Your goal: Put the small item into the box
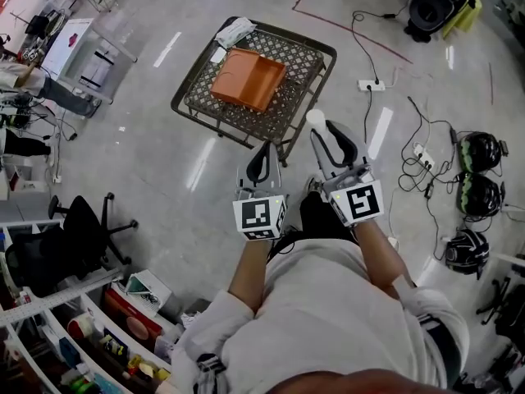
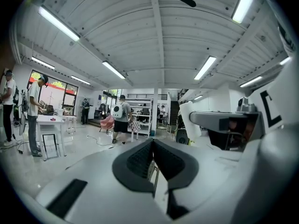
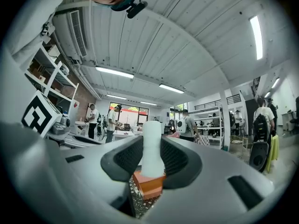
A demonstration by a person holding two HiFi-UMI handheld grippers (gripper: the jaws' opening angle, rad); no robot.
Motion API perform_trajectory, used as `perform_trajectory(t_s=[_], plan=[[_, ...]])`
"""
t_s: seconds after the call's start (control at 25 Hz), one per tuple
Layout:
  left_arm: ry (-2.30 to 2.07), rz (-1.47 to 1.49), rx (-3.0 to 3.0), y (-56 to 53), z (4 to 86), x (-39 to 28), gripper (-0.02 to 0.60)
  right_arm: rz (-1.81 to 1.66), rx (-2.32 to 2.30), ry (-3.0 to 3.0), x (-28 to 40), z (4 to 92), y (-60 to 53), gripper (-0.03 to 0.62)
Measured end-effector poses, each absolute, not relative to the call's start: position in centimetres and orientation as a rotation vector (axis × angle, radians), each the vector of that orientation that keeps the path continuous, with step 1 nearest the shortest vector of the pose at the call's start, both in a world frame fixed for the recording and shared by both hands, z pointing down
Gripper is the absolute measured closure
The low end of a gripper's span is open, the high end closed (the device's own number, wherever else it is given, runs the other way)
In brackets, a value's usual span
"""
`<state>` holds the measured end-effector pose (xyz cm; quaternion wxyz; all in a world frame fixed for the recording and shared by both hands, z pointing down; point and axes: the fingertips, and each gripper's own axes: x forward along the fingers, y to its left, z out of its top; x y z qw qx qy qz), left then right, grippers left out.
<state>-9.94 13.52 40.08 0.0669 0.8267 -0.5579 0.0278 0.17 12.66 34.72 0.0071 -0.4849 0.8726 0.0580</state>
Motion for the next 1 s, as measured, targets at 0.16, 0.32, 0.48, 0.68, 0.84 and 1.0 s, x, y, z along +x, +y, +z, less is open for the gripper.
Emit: perform_trajectory(t_s=[0.16, 0.32, 0.48, 0.68, 0.84, 1.0], plan=[[-1.637, 0.09, 2.523, 9.2, 39.9, -8.5, 0.571, 0.148, -1.474, 2.739, 0.6, 34.6, 8.2, 0.484], [-1.642, 0.124, 2.504, 4.9, 39.8, -7.5, 0.572, 0.138, -1.454, 2.751, 1.7, 34.5, 4.1, 0.484], [-1.61, 0.156, 2.495, 1.2, 39.9, -6.3, 0.572, 0.157, -1.456, 2.76, 2.6, 35.2, 0.5, 0.484], [-1.59, 0.162, 2.493, -1.7, 40.0, -4.8, 0.572, 0.13, -1.404, 2.793, 3.0, 37.1, -2.2, 0.484], [-1.603, 0.176, 2.478, -3.4, 40.2, -5.0, 0.571, 0.163, -1.391, 2.837, 2.2, 38.5, -4.2, 0.484], [-1.562, 0.163, 2.451, -5.6, 41.1, -6.4, 0.572, 0.183, -1.372, 2.904, 0.2, 40.3, -6.2, 0.484]])
